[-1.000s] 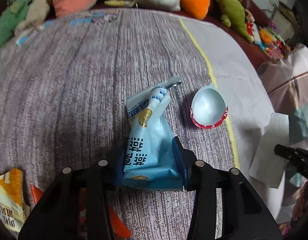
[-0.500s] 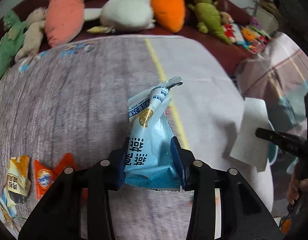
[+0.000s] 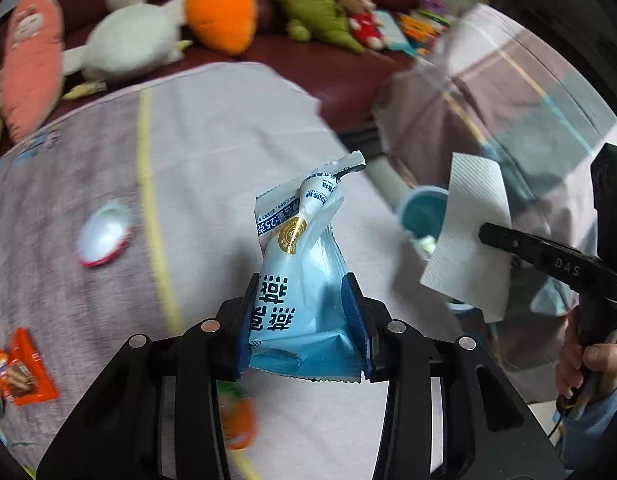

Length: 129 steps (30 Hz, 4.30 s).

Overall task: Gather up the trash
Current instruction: 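Carry the wrapper and tissue over the teal bin and open both tools, then move both open tools back from the bin toward the table, then grasp the carrot-shaped candy egg with the right tool while the left tool grasps the orange Ovaltine packet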

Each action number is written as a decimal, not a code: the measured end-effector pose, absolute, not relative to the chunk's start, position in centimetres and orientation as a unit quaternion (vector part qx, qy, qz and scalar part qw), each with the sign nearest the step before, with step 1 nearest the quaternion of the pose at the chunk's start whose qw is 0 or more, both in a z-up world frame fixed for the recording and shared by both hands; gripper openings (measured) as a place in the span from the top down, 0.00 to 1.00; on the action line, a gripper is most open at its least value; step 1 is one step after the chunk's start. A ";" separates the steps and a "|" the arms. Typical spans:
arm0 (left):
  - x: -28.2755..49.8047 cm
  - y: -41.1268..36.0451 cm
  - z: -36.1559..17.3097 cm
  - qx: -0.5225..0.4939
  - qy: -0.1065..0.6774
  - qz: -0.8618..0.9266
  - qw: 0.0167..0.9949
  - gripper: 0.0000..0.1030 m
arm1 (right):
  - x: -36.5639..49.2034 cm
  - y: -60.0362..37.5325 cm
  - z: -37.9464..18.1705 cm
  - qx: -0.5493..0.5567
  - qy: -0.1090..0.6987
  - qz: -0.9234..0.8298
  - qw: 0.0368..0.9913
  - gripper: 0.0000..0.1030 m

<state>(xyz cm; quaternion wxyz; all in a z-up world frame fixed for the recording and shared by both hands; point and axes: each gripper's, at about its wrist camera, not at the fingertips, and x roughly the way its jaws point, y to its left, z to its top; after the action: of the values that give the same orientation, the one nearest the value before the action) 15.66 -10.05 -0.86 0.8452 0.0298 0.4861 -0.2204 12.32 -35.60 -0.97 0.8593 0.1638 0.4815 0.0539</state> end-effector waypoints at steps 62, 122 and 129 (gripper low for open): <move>18.1 -26.6 -8.0 0.081 0.534 -0.283 0.792 0.14 | 14.3 -50.2 -6.6 0.201 0.504 -0.051 0.839 0.81; 9.2 7.2 -4.9 -0.046 0.489 -0.128 0.862 0.09 | 11.1 -19.6 -1.1 0.064 0.557 0.104 0.821 0.26; 7.7 11.5 -5.7 -0.061 0.484 -0.107 0.866 0.09 | 10.9 -14.4 -3.5 0.050 0.589 0.135 0.795 0.26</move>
<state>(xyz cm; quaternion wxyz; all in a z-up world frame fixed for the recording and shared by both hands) 7.74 11.47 -5.68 0.8662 -0.0608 0.4843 -0.1071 10.94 -14.44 -3.50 0.7954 0.0504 0.5886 0.1353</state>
